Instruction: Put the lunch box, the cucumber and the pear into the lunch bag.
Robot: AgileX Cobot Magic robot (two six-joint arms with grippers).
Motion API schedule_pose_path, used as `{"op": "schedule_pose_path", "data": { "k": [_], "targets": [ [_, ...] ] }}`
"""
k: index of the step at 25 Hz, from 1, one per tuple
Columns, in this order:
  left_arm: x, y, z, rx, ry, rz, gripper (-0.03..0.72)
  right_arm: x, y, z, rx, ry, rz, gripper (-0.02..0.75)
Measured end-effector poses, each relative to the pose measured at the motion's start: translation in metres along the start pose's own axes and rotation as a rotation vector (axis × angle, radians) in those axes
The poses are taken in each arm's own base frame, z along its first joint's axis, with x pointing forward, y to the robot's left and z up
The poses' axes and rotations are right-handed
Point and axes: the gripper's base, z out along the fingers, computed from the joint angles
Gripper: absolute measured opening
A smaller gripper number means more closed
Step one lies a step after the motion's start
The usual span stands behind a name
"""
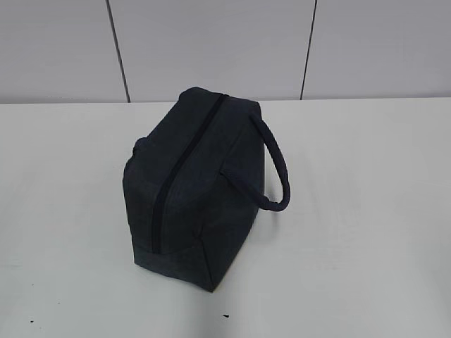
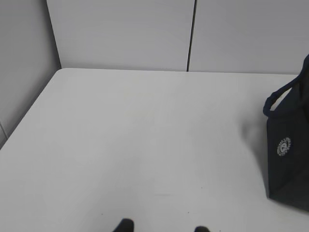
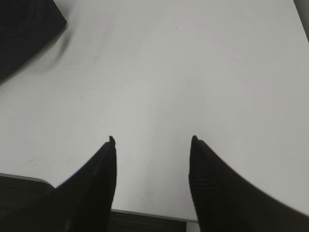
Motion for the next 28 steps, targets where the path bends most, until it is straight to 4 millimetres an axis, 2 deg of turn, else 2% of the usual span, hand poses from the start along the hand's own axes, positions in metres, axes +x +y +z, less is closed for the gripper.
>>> {"op": "schedule_pose_path", "data": {
  "k": [28],
  "targets": [
    [-0.0001, -0.0007, 0.0000, -0.006, 0.000, -0.009, 0.242, 0.0000, 0.0000, 0.0000, 0.000, 0.000, 0.000, 0.386]
  ]
}}
